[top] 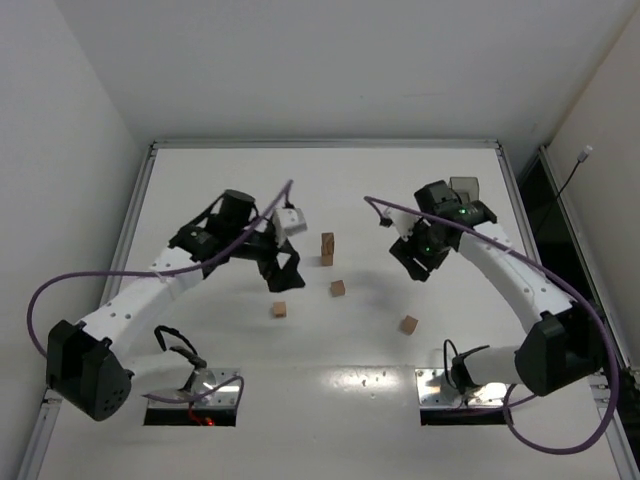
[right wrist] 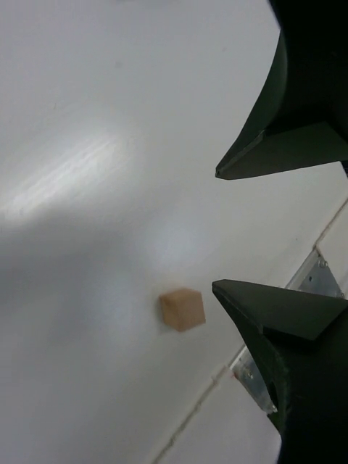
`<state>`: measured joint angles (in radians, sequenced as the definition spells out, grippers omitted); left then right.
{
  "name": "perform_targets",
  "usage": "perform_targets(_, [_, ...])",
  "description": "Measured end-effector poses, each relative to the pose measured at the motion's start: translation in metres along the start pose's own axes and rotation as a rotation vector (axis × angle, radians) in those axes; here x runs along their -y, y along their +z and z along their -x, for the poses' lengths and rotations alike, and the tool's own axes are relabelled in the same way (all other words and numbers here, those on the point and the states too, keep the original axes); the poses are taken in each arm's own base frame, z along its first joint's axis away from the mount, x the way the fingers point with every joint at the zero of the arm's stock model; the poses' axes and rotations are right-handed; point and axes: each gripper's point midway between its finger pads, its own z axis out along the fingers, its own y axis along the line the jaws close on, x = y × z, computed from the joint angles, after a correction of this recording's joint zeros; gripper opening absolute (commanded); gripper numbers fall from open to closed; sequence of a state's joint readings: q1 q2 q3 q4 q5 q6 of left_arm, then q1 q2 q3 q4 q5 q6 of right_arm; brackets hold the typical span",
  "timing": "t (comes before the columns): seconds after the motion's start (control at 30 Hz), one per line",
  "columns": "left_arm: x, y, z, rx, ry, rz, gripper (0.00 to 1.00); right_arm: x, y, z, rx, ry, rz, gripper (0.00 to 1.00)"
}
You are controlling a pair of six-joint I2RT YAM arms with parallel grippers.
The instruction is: Build the wood block tower
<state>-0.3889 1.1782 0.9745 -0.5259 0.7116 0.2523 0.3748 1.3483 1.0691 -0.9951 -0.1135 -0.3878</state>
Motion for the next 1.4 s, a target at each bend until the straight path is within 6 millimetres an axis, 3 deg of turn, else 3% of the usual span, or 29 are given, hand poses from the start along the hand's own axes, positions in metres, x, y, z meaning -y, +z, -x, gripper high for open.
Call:
perform_targets(0.17, [0.087,0.036,-0.002,-0.128,0.231,-0.241,0.93,0.071,-0.034,0.007,0.076,0.127,-0.223,0.55])
perform_targets(0.23, [0.116,0.05,0.004,-0.167,0.34,-0.328,0.85,0.098,-0.05,0.005,0.114,0.187,-0.308,0.55])
perform_targets(0.4, [0.156,0.103,0.026,-0.191,0.552,-0.489,0.68,0.152,-0.085,-0.015,0.22,0.401,-0.425,0.56])
perform_targets(0.43, [0.158,0.114,0.029,-0.194,0.572,-0.512,0.6,0.161,-0.092,-0.023,0.242,0.454,-0.435,0.56])
perform_targets(0.53, [0.158,0.152,0.03,-0.2,0.61,-0.573,0.59,0.184,-0.111,-0.056,0.301,0.611,-0.458,0.56])
perform_targets(0.63, [0.154,0.185,0.019,-0.229,0.622,-0.617,0.58,0.191,-0.119,-0.077,0.332,0.705,-0.462,0.57])
perform_targets(0.83, [0.147,0.217,-0.013,-0.272,0.649,-0.647,0.58,0.186,-0.121,-0.074,0.402,0.738,-0.39,0.57])
perform_targets(1.17, [0.16,0.26,-0.02,-0.202,0.726,-0.626,0.58,0.196,-0.131,-0.074,0.463,0.78,-0.364,0.57])
perform_targets(1.4, [0.162,0.288,-0.042,-0.219,0.713,-0.631,0.56,0.196,-0.13,-0.075,0.468,0.79,-0.345,0.57])
